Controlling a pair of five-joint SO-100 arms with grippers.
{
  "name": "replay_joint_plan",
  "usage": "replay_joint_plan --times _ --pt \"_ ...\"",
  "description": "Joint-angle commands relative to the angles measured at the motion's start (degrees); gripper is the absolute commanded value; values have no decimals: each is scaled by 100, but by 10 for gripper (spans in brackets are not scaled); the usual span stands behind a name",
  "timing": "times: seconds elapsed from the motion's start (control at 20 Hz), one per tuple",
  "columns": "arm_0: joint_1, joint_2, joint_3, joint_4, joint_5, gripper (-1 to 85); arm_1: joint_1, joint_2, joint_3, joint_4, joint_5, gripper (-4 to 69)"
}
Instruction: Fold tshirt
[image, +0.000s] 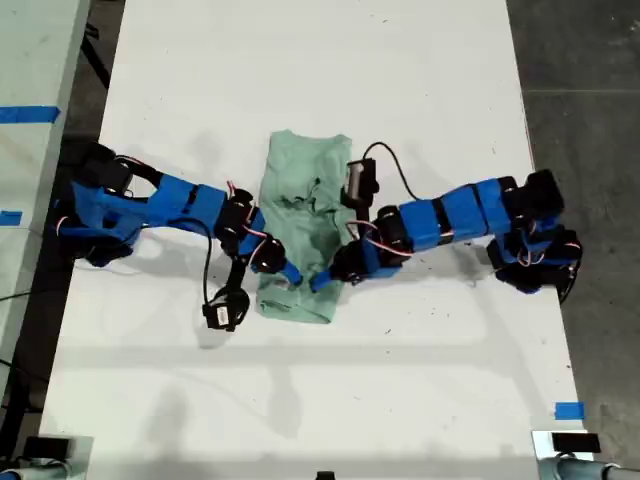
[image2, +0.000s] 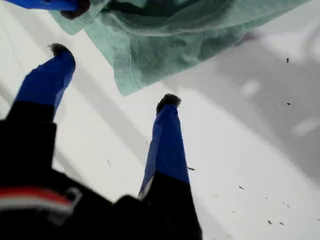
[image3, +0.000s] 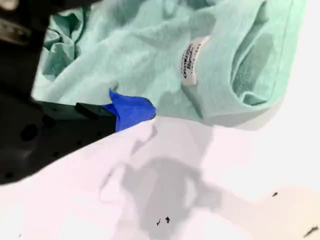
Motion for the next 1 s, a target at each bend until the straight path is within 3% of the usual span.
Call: replay_joint_plan --times 0.0,0.25,0.4,0.45,0.65,0.8,0.95 --pt "132 -229 -343 -237 -193 302 -79 -668 -844 9 -123 314" --pt "53 -1230 -229 -773 -431 246 -79 -2197 -1775 -35 -132 296" --pt "123 -1512 -211 -1116 -554 31 -88 -2619 -1898 -97 -18 169" --pt "149 -1556 -211 -1239 -589 1 -105 -2698 -1898 -123 18 102" --pt "299 -1301 -308 -1187 -536 0 -237 -2566 -2057 53 35 -15" --pt "431 -1169 -940 -545 -176 0 -334 -2188 -2083 141 -62 -15" --pt "624 -993 -1600 -378 211 0 -536 -1617 -2118 325 -158 -15"
